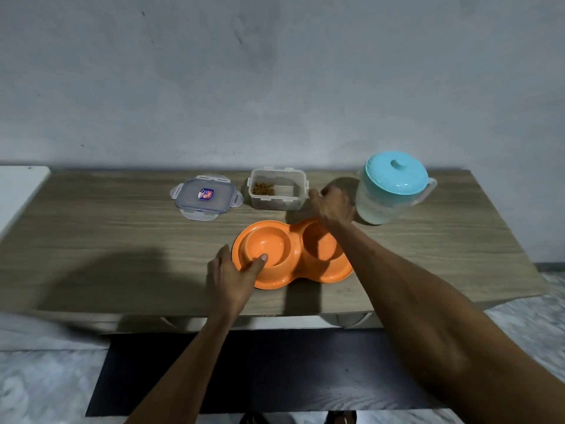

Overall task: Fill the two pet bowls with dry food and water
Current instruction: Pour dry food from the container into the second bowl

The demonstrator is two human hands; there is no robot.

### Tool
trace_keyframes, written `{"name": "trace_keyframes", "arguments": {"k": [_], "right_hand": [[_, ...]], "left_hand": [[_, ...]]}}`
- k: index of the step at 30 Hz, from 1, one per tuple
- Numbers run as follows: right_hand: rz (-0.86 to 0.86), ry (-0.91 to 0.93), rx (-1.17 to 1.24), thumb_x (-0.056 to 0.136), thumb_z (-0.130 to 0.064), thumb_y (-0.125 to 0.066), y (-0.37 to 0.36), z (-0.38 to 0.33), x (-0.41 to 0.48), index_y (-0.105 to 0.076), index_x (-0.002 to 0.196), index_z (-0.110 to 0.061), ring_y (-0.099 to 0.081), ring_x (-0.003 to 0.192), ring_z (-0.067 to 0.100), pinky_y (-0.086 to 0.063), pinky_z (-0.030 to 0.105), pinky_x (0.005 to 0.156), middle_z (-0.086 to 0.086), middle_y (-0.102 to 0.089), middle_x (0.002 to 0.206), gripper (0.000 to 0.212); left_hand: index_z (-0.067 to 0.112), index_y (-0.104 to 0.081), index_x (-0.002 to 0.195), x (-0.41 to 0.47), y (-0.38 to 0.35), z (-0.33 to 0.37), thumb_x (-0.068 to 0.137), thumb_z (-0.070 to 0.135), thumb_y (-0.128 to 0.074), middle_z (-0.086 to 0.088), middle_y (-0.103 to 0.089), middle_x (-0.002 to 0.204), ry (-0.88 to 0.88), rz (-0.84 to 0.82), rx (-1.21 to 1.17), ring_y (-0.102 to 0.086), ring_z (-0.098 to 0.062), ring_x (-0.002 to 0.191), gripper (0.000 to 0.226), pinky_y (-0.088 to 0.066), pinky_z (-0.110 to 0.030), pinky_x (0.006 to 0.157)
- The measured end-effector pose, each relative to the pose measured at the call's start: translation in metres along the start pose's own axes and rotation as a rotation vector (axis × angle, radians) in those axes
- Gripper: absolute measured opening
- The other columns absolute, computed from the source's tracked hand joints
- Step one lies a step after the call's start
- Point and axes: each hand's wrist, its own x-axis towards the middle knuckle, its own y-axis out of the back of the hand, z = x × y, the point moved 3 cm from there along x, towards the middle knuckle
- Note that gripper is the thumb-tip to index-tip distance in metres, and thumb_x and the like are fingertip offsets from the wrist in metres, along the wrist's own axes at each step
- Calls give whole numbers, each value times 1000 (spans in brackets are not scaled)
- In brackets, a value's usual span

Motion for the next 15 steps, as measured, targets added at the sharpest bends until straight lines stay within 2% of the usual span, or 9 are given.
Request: {"name": "trace_keyframes", "arguments": {"k": [3, 6, 9, 12, 15], "right_hand": [[-106, -52, 39, 92, -52, -54, -21, -17, 20, -65, 95, -9, -65, 97, 32, -53, 48, 91, 11, -68, 101, 44], [-175, -132, 161, 92, -40, -62, -39, -20, 35, -66, 107, 0, -67, 100, 33, -58, 45, 88, 16, -70, 110, 43], [-188, -190, 239, 91, -33, -65, -44, -17, 40, -65, 114, 1, -67, 103, 34, -58, 45, 89, 17, -68, 115, 41], [-200, -207, 319, 90, -28, -62, -43, -20, 39, -62, 117, 2, -65, 103, 37, -60, 48, 85, 18, -66, 117, 41], [-210, -185, 376, 89, -23, -59, -30, -22, 30, -60, 114, -1, -65, 99, 37, -61, 50, 81, 15, -63, 110, 34]], "left_hand": [[26, -36, 146, -6, -3, -7, 52, 74, -71, -8, -42, 141, -118, -49, 30, -40, -26, 133, 111, -41, -48, 106], [19, -30, 151, -6, -8, -14, 59, 60, -81, -7, -36, 145, -213, -68, 171, -37, -26, 135, 113, -39, -43, 108], [17, -28, 151, -2, -10, -17, 67, 55, -80, -6, -32, 150, -252, -69, 276, -31, -24, 139, 106, -37, -39, 110], [18, -25, 152, 2, -11, -18, 69, 55, -79, -6, -27, 153, -254, -71, 306, -29, -26, 142, 105, -38, -41, 110], [18, -17, 154, 1, -11, -14, 73, 55, -76, -7, -17, 160, -261, -94, 349, -23, -29, 146, 107, -33, -44, 114]]}}
